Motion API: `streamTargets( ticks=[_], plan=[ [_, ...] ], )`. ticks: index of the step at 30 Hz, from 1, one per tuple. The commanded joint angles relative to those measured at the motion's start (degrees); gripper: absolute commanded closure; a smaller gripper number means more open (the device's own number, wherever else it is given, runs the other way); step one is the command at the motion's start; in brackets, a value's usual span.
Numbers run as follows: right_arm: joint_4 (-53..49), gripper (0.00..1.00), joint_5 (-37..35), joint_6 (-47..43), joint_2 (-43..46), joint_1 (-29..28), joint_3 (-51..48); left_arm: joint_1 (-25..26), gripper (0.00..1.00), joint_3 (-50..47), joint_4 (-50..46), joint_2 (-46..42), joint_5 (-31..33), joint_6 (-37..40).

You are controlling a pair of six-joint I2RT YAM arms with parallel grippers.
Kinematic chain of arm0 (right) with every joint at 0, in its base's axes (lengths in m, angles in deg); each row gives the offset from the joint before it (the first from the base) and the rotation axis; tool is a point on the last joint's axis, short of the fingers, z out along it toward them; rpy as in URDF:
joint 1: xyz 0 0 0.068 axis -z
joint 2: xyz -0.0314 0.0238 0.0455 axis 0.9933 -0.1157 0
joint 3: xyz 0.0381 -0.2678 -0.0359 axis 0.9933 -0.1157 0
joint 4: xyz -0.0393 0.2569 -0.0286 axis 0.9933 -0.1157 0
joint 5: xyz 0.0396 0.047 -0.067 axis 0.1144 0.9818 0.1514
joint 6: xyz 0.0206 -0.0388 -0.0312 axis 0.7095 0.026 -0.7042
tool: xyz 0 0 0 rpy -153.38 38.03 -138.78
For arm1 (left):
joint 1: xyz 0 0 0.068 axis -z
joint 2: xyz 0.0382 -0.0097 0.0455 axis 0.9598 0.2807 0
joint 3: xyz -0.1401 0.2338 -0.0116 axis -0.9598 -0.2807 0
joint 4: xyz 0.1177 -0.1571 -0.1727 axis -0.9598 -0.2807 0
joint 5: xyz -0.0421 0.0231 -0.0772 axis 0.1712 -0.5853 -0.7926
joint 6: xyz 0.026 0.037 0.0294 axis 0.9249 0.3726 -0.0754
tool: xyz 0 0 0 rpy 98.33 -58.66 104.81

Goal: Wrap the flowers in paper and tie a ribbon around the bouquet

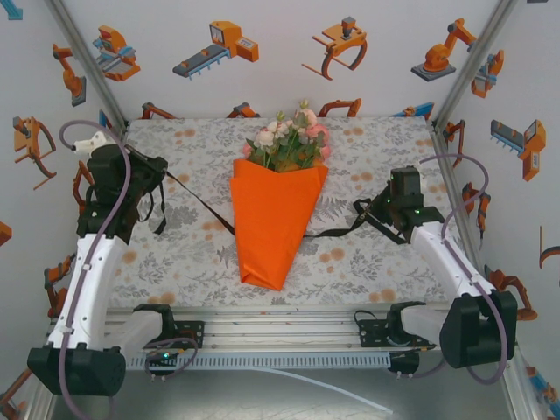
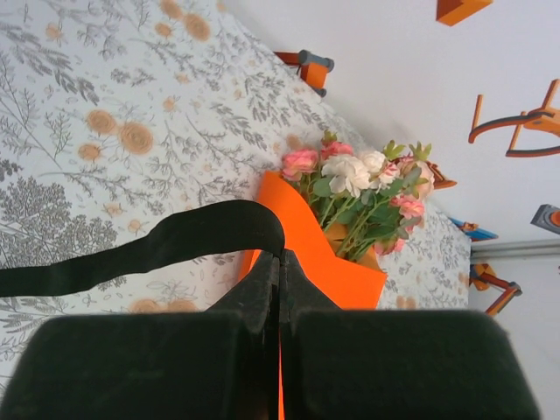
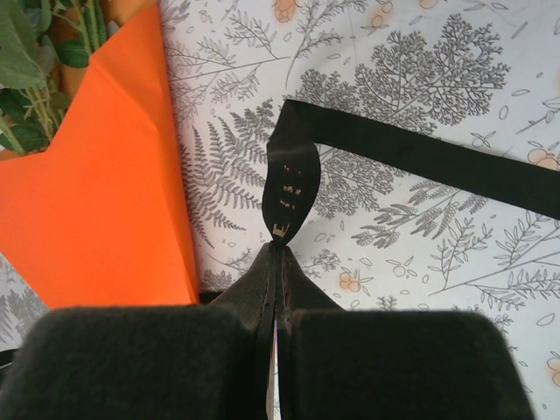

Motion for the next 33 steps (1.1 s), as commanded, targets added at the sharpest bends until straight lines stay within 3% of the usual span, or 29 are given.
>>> streamTargets(
  ticks=[1, 10, 15, 17, 19, 23, 27, 33],
  plan=[
    [4.0, 1.00, 1.1, -1.1, -0.5, -0.1, -0.2, 1.0, 1.00, 2.6, -1.6, -1.1, 2.1, 2.9],
    [8.6, 1.00, 6.8, 0.2, -4.0, -0.1, -2.3, 4.7, 1.00, 8.8, -2.7, -0.5, 3.0, 6.9],
    [10.4, 1.00, 10.4, 1.5, -5.1, -0.2, -4.4, 4.9, 1.00, 12.0, -4.1, -1.0, 7.2, 10.2],
    [11.3, 0.96, 12.8, 1.7, -5.8, -0.7, -5.0, 4.9, 1.00, 13.0, -4.1, -1.2, 8.7, 11.3],
    [11.8, 0.84, 15.0, 0.9, -6.7, -1.0, -5.3, 4.9, 1.00, 14.7, -4.6, -0.7, 9.1, 12.3],
    [4.7, 0.62, 4.4, 1.0, -5.6, -1.0, -5.0, 4.8, 1.00, 16.4, -6.1, 0.3, 9.7, 13.2],
    [-1.8, 0.56, -6.9, 1.1, -6.2, -0.4, -2.3, 4.7, 1.00, 14.2, -6.6, -0.5, 12.6, 14.2],
    [-6.2, 0.55, -9.2, 2.8, -15.0, 0.0, 6.0, 1.7, 1.00, 16.3, -11.6, 1.3, 19.3, 17.1]
  ],
)
